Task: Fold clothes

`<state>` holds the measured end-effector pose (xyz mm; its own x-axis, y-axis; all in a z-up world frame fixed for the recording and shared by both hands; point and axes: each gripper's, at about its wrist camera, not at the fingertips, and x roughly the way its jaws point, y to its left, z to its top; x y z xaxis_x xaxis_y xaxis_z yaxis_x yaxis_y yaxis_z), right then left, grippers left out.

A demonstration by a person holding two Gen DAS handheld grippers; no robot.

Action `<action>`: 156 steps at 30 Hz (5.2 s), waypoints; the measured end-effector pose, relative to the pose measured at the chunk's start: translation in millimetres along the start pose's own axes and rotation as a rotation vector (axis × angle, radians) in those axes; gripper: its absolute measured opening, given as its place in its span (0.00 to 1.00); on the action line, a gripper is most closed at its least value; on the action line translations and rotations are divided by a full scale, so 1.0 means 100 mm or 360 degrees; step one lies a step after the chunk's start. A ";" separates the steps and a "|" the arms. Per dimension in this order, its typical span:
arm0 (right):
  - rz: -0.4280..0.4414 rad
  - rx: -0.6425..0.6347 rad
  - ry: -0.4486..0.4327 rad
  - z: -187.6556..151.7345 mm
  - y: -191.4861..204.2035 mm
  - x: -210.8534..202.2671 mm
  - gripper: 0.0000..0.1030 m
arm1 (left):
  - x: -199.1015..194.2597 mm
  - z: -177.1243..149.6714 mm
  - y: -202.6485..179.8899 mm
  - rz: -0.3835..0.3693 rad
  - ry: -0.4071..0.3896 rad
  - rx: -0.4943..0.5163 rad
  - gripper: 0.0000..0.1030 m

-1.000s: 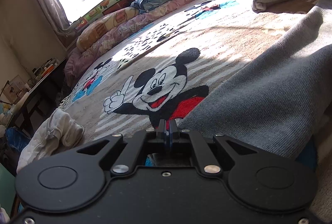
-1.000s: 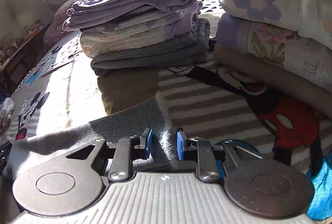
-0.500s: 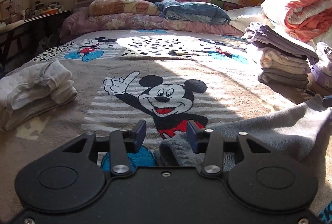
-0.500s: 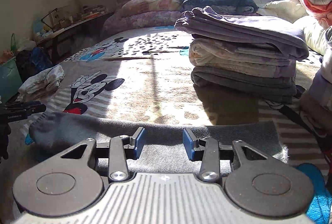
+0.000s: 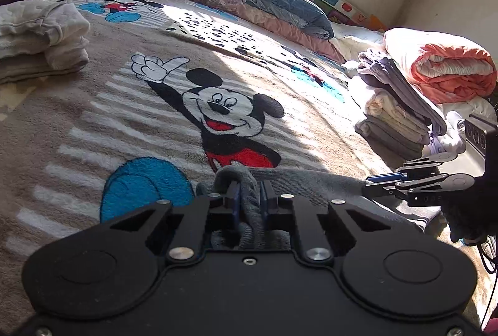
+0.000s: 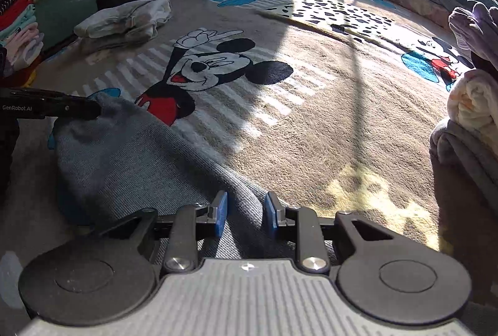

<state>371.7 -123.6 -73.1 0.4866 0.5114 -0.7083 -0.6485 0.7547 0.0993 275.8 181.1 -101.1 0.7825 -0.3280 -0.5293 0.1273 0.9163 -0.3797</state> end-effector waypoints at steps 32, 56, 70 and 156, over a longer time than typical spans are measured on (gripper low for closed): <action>-0.0312 -0.0221 -0.0211 -0.93 0.91 -0.46 0.28 | 0.23 -0.16 -1.11 -0.0281 0.0014 0.0522 0.20; -0.0323 0.0183 -0.0381 -1.19 0.48 -0.89 0.38 | 0.69 -0.60 -1.54 -0.0221 0.0162 0.0828 0.25; -0.0520 0.0436 -0.0278 -1.09 0.02 -0.63 0.36 | 0.70 -0.65 -1.73 -0.0242 0.0176 0.0890 0.27; -0.0376 0.1130 -0.1091 -0.39 -0.13 -1.48 0.17 | 0.18 0.00 -0.72 -0.0562 -0.0013 -0.0300 0.51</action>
<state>285.0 -225.4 3.4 0.9330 0.2749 -0.2321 -0.1032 0.8225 0.5593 280.5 109.3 -83.1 0.7155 -0.6129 -0.3353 0.2762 0.6890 -0.6701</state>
